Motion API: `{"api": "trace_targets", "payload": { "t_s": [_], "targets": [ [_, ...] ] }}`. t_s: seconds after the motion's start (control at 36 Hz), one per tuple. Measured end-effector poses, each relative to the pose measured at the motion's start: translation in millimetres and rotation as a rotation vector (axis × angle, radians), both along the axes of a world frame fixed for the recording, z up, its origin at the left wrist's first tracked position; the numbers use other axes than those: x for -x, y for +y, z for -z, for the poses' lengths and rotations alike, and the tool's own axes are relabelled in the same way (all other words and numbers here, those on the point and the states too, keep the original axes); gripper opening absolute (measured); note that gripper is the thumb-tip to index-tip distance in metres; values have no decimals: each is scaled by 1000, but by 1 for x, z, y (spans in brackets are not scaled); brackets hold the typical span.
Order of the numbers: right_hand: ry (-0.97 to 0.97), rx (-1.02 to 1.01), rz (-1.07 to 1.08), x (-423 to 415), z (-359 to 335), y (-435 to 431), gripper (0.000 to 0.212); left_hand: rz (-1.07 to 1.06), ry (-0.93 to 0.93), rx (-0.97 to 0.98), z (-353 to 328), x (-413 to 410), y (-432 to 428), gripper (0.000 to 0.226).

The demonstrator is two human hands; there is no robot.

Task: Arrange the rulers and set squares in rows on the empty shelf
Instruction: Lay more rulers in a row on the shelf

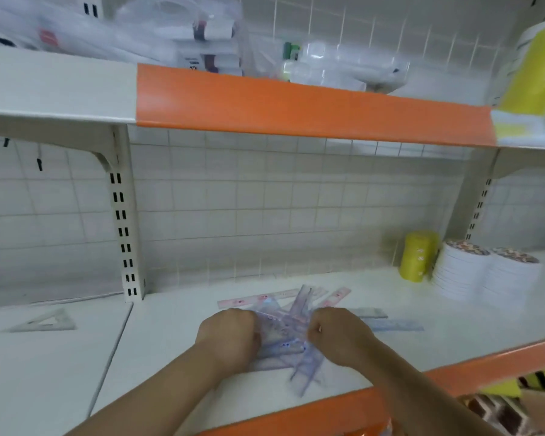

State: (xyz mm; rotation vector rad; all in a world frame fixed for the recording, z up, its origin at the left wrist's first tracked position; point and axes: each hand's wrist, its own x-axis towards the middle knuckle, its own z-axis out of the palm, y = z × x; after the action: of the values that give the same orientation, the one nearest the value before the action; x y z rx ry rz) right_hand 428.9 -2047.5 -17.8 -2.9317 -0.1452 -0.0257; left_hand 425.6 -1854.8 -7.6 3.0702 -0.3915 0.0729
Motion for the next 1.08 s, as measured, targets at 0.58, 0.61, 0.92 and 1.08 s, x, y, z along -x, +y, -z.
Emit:
{"api": "trace_targets", "payload": {
  "t_s": [0.58,0.61,0.92,1.08],
  "targets": [
    [202,-47,-566,-47,6,-32,33,-514,143,-39,18,21,0,47],
    [215,-42,-585,-46,5,-31,36,-524,148,-65,19,22,0,44],
    [235,18,-653,-44,-2,-43,43,-542,116,-149,16,19,-8,29],
    [176,47,-675,-41,-2,-43,34,-515,118,-192,15,21,-13,30]
  ]
}}
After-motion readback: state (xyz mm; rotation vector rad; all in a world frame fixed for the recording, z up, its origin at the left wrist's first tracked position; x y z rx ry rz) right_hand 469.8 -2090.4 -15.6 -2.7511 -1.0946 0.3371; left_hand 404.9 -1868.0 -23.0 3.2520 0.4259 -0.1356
